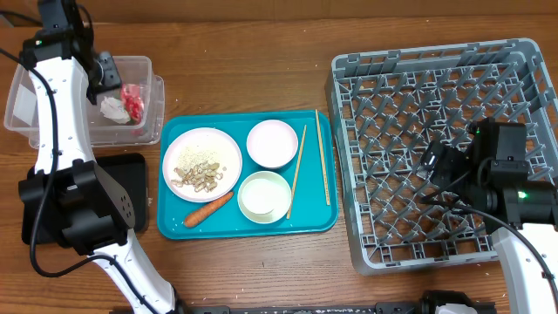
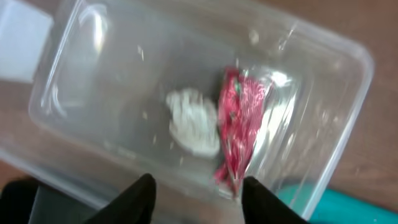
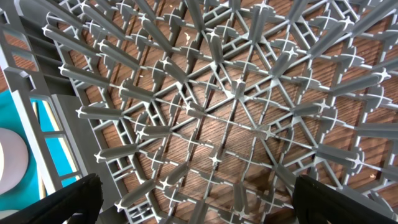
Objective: Sort waste into correct bins and load items into the dishwasher
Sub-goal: 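Carry the red wrapper to the clear bin and release it, then move left gripper to the small white cup and grasp it, then lift the cup over the rack and pass it to the right gripper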
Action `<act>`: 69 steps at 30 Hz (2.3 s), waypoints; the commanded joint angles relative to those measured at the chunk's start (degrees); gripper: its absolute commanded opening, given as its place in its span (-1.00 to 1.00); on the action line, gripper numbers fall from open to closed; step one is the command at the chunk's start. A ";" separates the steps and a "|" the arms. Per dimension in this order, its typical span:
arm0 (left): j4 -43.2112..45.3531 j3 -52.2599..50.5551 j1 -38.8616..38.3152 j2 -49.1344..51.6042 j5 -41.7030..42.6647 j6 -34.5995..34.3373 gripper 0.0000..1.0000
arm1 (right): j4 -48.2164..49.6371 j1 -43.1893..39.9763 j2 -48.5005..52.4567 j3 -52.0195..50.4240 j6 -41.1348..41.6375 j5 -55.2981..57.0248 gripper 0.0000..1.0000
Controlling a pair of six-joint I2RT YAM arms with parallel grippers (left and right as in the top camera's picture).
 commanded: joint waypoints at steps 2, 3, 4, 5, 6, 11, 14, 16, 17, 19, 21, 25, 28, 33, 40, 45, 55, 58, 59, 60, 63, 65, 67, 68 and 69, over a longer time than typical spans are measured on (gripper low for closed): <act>-7.85 2.78 -2.56 -5.01 3.04 0.59 -0.08 | 0.98 0.26 -0.37 1.42 -0.15 0.55 1.00; -9.68 2.78 -2.93 -5.92 3.93 0.55 -0.08 | 1.16 0.26 -0.37 1.42 -0.15 0.55 1.00; -11.43 2.78 -3.26 -6.75 4.76 0.35 -0.08 | 1.36 0.26 -0.37 1.42 -0.15 0.57 1.00; -13.29 2.78 -3.61 -7.52 5.35 -0.33 -0.08 | 1.57 0.26 -0.37 1.42 -0.15 0.57 1.00; -15.50 2.78 -4.00 -8.28 5.86 -1.09 -0.07 | 1.90 0.26 -0.37 1.42 -0.15 0.57 1.00; -24.92 2.78 -6.56 -9.40 6.19 -2.40 -0.13 | 3.80 0.26 -0.37 1.42 -0.15 0.55 1.00; -30.23 2.73 -8.85 -9.40 6.19 -2.40 -0.26 | 4.42 0.26 -0.37 1.42 -0.37 0.57 1.00; -31.41 2.14 -10.64 -9.88 7.72 -1.88 -0.40 | 4.59 0.26 -0.37 1.42 -0.35 0.59 1.00; -31.41 1.60 -11.41 -10.56 9.35 -1.97 -0.40 | 4.57 0.26 -0.35 1.42 -0.33 0.57 1.00; -31.41 -0.09 -13.97 -12.90 14.01 -2.21 -0.38 | 4.04 0.26 -0.37 1.42 -0.31 0.57 1.00; -31.41 -2.67 -16.50 -16.11 14.69 -3.96 -0.37 | 2.99 0.26 -0.37 1.42 -0.33 0.57 1.00; -31.39 -9.75 -22.69 -24.30 11.52 -9.73 -0.37 | 2.14 0.26 -0.37 1.42 -0.28 0.52 1.00; -31.26 -15.67 -28.89 -31.36 4.72 -18.08 -0.37 | 1.73 0.26 -0.35 1.42 -0.13 0.52 1.00; -24.94 -25.55 -39.36 -38.75 -0.90 -28.06 -0.01 | 0.72 0.26 -0.35 1.42 -0.13 0.50 1.00; -7.17 -42.91 -44.46 -37.24 0.76 -31.10 0.09 | -0.31 0.26 -0.35 1.40 -0.11 0.04 1.00; 1.44 -48.83 -44.24 -31.61 1.70 -31.06 0.05 | -0.31 0.26 -0.37 1.40 -0.11 0.04 1.00; 6.16 -48.87 -44.06 -20.98 7.58 -28.85 -0.49 | -0.48 0.26 -0.37 1.40 -0.11 0.09 1.00; 5.81 -48.87 -44.00 -20.17 7.93 -28.39 -0.81 | -0.66 0.26 -0.35 1.40 -0.13 0.11 1.00; 5.70 -48.85 -43.89 -20.22 7.91 -28.04 -0.86 | -0.63 0.26 -0.35 1.40 -0.13 0.11 1.00; 5.60 -48.74 -43.71 -20.35 8.02 -27.43 -0.92 | -0.63 0.26 -0.35 1.40 -0.13 0.11 1.00; 3.28 -47.08 -42.38 -20.59 9.07 -25.16 -0.92 | -0.66 0.26 -0.35 1.42 -0.13 0.11 1.00; 0.55 -44.85 -40.96 -20.92 9.64 -23.37 -0.92 | -0.63 0.26 -0.35 1.40 -0.15 0.11 1.00; -1.88 -41.94 -39.08 -21.42 11.50 -20.72 -0.92 | -0.46 0.26 -0.35 1.42 -0.37 0.13 1.00; -2.71 -40.22 -37.90 -21.51 13.55 -18.56 -0.92 | -0.26 0.26 -0.35 1.42 -0.37 0.13 1.00; -3.56 -38.01 -36.46 -21.73 16.96 -15.69 -0.92 | 0.07 0.26 -0.35 1.40 -0.37 0.13 1.00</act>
